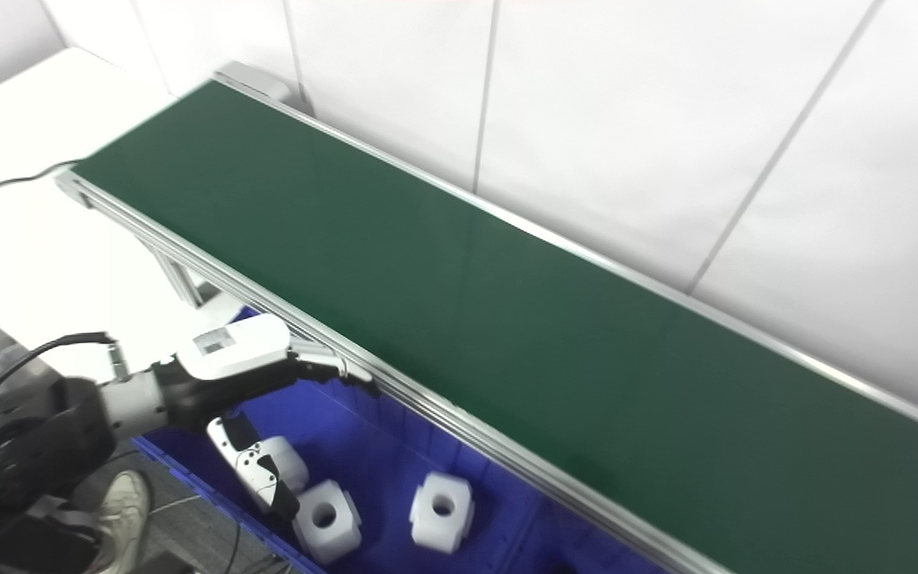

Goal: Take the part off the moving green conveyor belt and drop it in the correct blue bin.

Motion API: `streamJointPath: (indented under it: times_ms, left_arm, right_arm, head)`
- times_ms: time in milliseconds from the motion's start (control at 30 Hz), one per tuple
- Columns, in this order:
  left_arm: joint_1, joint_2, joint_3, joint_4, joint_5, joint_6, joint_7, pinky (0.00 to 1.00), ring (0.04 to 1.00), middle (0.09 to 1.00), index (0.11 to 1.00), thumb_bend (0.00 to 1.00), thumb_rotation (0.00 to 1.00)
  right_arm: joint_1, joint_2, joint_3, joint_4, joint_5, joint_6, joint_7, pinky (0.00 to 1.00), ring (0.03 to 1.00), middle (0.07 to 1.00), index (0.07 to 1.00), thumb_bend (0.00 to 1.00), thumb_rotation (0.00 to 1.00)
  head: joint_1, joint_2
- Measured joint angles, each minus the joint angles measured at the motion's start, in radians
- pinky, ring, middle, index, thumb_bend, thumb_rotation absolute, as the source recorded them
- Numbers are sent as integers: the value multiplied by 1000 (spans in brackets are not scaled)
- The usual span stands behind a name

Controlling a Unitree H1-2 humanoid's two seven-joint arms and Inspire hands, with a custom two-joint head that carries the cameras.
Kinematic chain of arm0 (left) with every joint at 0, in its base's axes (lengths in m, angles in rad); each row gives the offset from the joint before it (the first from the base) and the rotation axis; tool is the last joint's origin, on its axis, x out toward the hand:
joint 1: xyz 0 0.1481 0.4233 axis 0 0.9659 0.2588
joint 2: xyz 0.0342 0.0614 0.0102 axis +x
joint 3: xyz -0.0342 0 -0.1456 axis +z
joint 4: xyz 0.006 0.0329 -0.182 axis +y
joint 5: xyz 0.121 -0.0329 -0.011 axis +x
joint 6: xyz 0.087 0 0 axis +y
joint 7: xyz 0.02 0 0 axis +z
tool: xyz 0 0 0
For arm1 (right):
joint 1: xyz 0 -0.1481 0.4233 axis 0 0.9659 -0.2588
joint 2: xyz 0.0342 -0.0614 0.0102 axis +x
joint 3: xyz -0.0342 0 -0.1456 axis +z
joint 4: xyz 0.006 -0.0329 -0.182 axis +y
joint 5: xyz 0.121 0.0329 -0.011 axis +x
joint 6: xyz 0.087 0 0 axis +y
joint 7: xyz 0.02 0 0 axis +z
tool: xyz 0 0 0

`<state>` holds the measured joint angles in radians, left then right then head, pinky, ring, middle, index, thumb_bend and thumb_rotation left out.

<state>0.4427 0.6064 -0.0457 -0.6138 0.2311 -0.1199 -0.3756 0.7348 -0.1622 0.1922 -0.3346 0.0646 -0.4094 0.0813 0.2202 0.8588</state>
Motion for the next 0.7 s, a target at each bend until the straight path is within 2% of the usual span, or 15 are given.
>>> streamJointPath:
  times_ms: [33,67,100,133,167,200,233,267,300,333,400,433,467,600,700]
  left_arm:
    - [15,-27,-3,-32,-66,26,2,793,908,934,939,958,775]
    - [29,-56,-5,-60,-127,51,13,825,923,945,959,931,778]
    - [48,-100,-6,-99,-196,80,34,842,931,950,970,917,780]
    - [60,-154,-8,-136,-253,102,58,912,959,973,988,954,803]
    - [68,-202,-9,-156,-288,111,76,938,975,985,995,967,827]
    - [72,-254,-15,-154,-311,114,92,942,992,995,999,968,871]
    - [74,-292,-18,-132,-311,113,105,943,994,996,999,968,875]
    - [75,-318,-21,-95,-309,109,116,971,997,998,1000,942,884]
    - [75,-334,-24,-51,-308,106,118,985,999,999,1000,929,889]
    - [76,-343,-26,-6,-305,97,118,994,1000,1000,1000,900,893]
    - [75,-344,-31,74,-299,72,114,1000,1000,1000,1000,891,867]
    - [72,-340,-30,123,-296,46,111,1000,1000,1000,1000,891,865]
    - [65,-334,-26,152,-294,35,108,998,1000,1000,1000,877,868]
    - [26,-273,-3,217,-288,5,78,1000,1000,1000,1000,897,879]
    - [-15,-237,3,243,-288,-20,65,1000,1000,1000,1000,877,905]
  right_arm:
    - [1,11,2,-1,-14,1,-2,1000,1000,1000,1000,982,1000]
    - [2,20,3,-5,-29,3,-4,1000,1000,1000,1000,979,1000]
    - [8,41,7,-23,-54,10,-9,1000,1000,1000,1000,978,1000]
    - [16,56,11,-40,-77,12,-14,1000,999,1000,1000,958,1000]
    - [26,75,17,-59,-98,13,-19,1000,994,999,1000,947,1000]
    - [32,94,24,-68,-117,13,-22,999,982,994,1000,933,1000]
    - [32,110,34,-70,-138,16,-23,999,981,993,1000,932,1000]
    - [30,120,43,-72,-154,23,-23,992,976,986,1000,929,1000]
    - [30,127,51,-78,-171,34,-23,988,973,983,1000,927,1000]
    - [30,136,56,-90,-189,46,-23,984,968,973,1000,929,1000]
    - [31,148,67,-111,-219,73,-24,994,971,968,1000,937,987]
    - [31,157,75,-118,-232,87,-28,995,972,968,1000,937,986]
    - [30,169,86,-120,-239,99,-30,998,988,980,1000,950,968]
    - [28,211,123,-119,-265,130,-39,1000,1000,994,1000,973,968]
    - [28,217,124,-116,-291,130,-61,1000,999,994,1000,981,988]
  head:
    - [-1,0]
    - [-13,3]
    - [-89,22]
    - [-90,22]
    - [-173,35]
    - [-249,46]
    - [-249,46]
    - [-339,55]
    - [-340,55]
    - [-352,57]
    - [-474,59]
    - [-475,59]
    - [-522,57]
    - [-574,42]
    - [-601,26]
